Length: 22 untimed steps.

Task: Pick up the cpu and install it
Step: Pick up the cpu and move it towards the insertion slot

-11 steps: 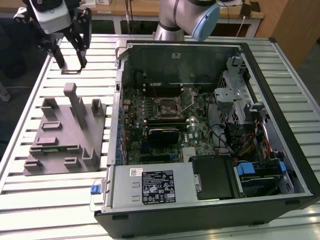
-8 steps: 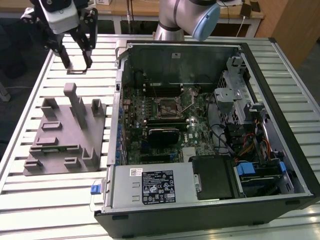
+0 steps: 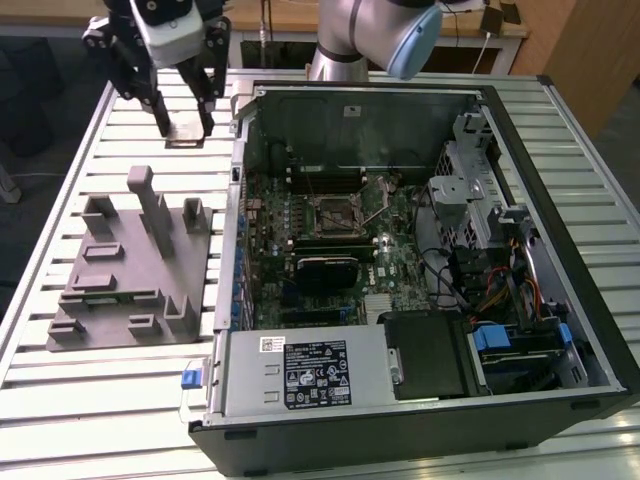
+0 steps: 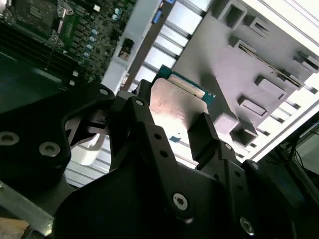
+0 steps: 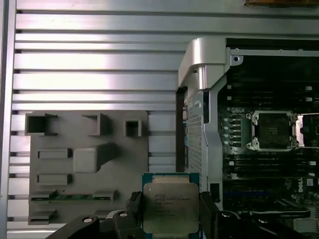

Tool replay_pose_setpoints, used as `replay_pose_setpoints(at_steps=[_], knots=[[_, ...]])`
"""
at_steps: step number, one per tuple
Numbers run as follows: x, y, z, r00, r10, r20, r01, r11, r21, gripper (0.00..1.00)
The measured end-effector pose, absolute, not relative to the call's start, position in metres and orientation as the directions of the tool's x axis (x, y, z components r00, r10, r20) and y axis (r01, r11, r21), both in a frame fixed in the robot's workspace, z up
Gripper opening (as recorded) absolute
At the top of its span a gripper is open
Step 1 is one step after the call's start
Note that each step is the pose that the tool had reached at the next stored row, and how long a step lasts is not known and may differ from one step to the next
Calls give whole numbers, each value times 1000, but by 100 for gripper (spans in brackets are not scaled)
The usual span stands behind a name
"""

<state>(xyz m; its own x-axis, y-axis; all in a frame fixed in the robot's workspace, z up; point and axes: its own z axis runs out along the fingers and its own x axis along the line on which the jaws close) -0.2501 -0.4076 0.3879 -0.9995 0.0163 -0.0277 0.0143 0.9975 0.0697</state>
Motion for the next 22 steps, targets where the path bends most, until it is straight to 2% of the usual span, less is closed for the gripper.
replay_pose_setpoints(at_steps=[22], knots=[[-150, -408, 388, -1000, 16, -26, 15, 997, 70, 54]])
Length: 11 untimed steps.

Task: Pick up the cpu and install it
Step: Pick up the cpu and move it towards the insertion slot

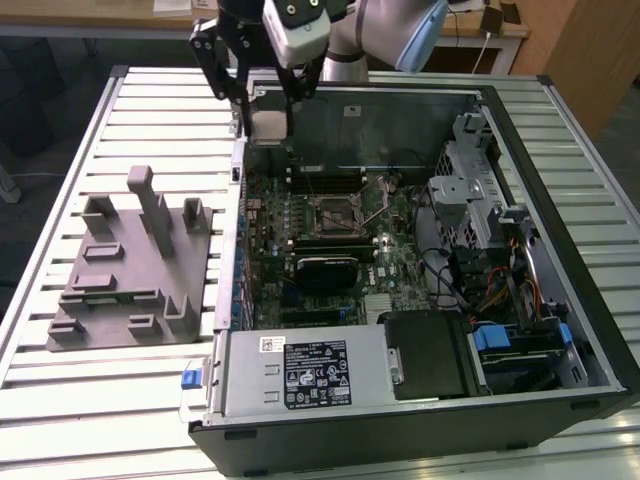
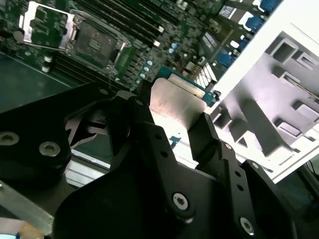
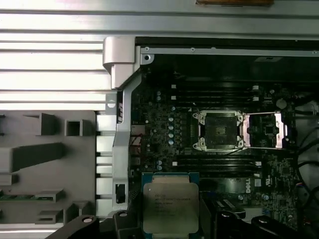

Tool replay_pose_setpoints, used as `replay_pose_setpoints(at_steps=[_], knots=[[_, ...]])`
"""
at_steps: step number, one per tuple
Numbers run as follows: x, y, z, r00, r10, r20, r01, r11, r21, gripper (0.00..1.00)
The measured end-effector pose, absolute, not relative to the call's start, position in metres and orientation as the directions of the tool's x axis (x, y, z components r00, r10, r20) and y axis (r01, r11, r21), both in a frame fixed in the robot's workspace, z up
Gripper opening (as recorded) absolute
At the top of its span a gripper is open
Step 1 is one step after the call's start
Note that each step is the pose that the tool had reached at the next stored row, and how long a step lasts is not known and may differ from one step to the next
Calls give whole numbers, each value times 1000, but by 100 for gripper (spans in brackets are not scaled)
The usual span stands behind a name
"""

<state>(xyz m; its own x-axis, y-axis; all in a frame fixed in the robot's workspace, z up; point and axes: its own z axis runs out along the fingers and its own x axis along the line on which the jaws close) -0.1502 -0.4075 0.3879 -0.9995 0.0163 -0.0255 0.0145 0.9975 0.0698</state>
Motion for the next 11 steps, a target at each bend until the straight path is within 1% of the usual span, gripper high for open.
replay_pose_setpoints(at_steps=[11], knots=[[-108, -408, 385, -1000, 16, -19, 15, 997, 70, 54]])
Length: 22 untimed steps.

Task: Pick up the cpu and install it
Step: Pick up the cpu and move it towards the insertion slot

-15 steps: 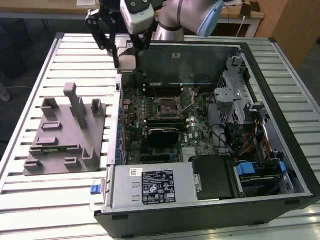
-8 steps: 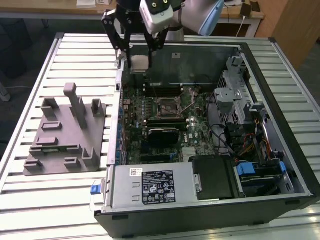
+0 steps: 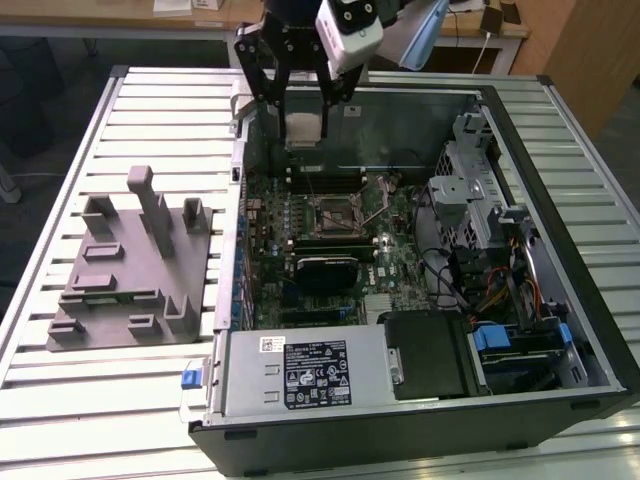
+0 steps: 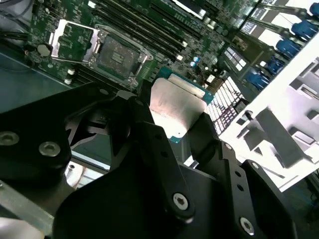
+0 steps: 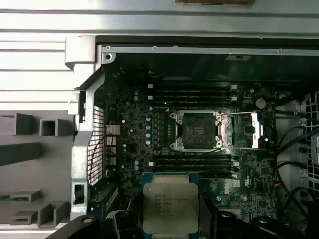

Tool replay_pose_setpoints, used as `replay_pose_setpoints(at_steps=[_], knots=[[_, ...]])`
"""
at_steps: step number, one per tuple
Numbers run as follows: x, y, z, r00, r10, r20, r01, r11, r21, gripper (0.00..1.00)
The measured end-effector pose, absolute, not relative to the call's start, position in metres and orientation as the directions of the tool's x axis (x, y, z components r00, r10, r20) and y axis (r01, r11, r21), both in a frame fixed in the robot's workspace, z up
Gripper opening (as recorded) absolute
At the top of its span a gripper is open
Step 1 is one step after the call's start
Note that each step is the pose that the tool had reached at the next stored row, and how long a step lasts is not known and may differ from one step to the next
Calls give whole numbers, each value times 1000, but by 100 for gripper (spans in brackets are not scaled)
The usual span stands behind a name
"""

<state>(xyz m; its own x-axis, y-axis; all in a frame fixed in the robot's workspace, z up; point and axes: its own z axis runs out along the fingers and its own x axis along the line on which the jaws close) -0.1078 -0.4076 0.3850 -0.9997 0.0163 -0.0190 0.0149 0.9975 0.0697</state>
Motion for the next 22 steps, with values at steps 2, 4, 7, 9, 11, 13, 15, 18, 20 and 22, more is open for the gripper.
replay_pose_setpoints(at_steps=[2, 4, 7, 9, 11, 13, 15, 18, 20, 22], knots=[[-102, -408, 384, -1000, 16, -16, 15, 997, 70, 54], [-97, -408, 383, -1000, 16, -15, 15, 997, 70, 54], [-97, -408, 383, -1000, 16, -15, 15, 997, 70, 54], [-97, -408, 383, -1000, 16, -15, 15, 997, 70, 54], [-96, -408, 380, -1000, 16, -15, 15, 997, 69, 54], [-95, -408, 376, -1000, 16, -14, 15, 997, 70, 54], [-94, -408, 373, -1000, 16, -13, 15, 997, 70, 54], [-92, -408, 367, -1000, 16, -11, 15, 997, 69, 54], [-90, -408, 364, -1000, 16, -11, 15, 997, 70, 54], [-88, -408, 360, -1000, 16, -10, 15, 997, 70, 54]])
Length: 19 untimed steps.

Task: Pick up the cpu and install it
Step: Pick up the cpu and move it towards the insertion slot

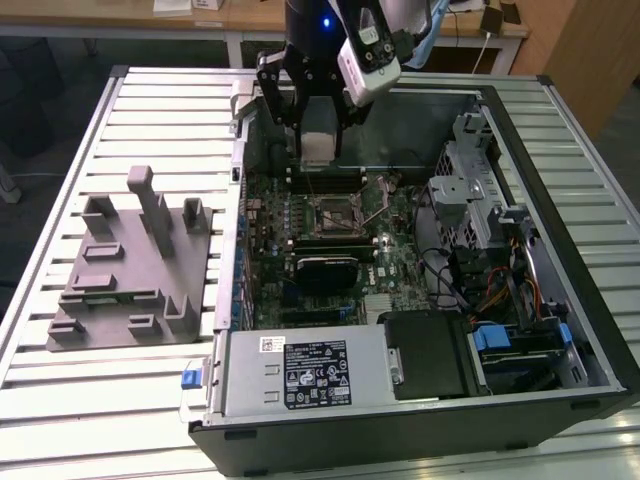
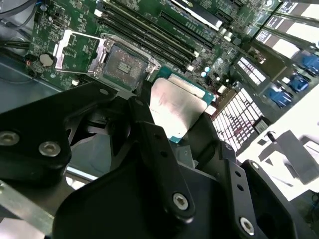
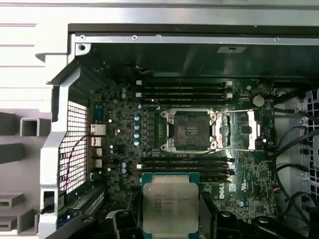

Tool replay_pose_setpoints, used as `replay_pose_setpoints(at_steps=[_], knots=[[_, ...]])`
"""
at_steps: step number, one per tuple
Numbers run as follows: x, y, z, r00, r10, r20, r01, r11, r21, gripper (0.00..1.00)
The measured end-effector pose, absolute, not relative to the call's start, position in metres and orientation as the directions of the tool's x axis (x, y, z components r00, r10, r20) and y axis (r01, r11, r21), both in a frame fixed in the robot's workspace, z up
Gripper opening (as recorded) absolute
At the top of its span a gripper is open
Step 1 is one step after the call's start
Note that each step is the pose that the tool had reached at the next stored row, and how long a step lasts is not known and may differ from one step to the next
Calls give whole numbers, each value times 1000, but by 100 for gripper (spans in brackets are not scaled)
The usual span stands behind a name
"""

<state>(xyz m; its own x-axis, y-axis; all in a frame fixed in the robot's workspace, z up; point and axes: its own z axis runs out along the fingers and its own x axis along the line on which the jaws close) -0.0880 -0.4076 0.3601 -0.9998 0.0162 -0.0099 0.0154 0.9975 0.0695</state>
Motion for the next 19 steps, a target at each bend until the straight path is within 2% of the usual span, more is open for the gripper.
replay_pose_setpoints(at_steps=[19], knots=[[-60, -404, 326, -1000, 16, 13, 17, 997, 69, 54]])
